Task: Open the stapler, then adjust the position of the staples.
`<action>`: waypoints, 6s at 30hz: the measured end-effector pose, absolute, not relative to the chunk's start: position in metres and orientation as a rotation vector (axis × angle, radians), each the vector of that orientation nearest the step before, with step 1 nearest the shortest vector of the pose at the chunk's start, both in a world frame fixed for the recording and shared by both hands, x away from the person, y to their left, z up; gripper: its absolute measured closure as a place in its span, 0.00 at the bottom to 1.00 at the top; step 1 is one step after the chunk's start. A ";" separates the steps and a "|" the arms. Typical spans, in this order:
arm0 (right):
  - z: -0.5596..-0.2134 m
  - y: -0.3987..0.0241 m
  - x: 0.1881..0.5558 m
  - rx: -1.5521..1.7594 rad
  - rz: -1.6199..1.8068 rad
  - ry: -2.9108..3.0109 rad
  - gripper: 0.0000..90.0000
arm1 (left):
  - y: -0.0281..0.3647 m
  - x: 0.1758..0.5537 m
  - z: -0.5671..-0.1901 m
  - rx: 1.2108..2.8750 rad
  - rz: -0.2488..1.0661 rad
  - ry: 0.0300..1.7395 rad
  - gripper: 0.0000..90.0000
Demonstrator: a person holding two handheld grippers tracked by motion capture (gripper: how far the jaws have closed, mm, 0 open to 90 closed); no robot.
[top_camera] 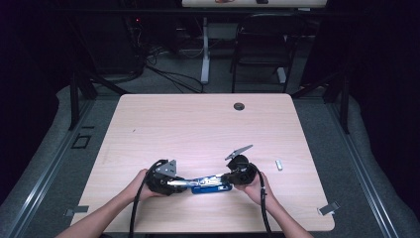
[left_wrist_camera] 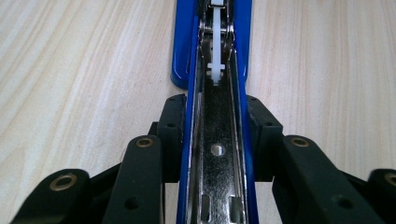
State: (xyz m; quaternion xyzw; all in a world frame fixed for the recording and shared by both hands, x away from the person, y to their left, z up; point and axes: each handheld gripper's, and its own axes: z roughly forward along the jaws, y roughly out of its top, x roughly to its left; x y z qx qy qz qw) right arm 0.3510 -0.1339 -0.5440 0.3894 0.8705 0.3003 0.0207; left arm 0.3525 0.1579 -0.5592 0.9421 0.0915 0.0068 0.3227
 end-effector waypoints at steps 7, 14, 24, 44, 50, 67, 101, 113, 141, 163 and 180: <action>-0.543 -0.134 0.352 1.208 0.919 2.707 1.00 | 0.155 0.354 -0.565 2.508 0.025 0.221 0.73; -0.541 -0.130 0.352 1.248 0.876 2.709 1.00 | 0.153 0.360 -0.564 2.530 0.034 0.171 0.73; -0.538 -0.130 0.354 1.309 0.821 2.716 1.00 | 0.151 0.375 -0.566 2.545 0.004 0.090 0.72; -0.530 -0.080 0.347 1.016 0.945 2.711 0.97 | 0.151 0.375 -0.566 2.548 0.006 0.112 0.72; -0.534 -0.048 0.352 0.936 0.954 2.750 0.97 | 0.151 0.374 -0.565 2.548 0.019 0.114 0.71; -0.537 -0.046 0.356 0.991 0.960 2.780 1.00 | 0.174 0.365 -0.549 2.535 0.050 0.190 0.69; -0.520 -0.191 0.343 1.315 0.985 2.583 0.80 | 0.171 0.365 -0.555 2.524 0.094 0.164 0.68; -0.517 -0.268 0.352 1.497 0.843 2.354 0.67 | 0.165 0.364 -0.550 2.559 0.063 0.262 0.67; -0.522 -0.288 0.361 1.532 0.694 2.291 0.59 | 0.168 0.365 -0.554 2.540 0.066 0.232 0.67; -0.528 -0.290 0.386 1.646 0.602 2.298 0.63 | 0.165 0.366 -0.555 2.557 0.069 0.204 0.67; -0.542 -0.279 0.395 1.682 0.464 2.305 0.73 | 0.163 0.366 -0.557 2.577 0.092 0.198 0.67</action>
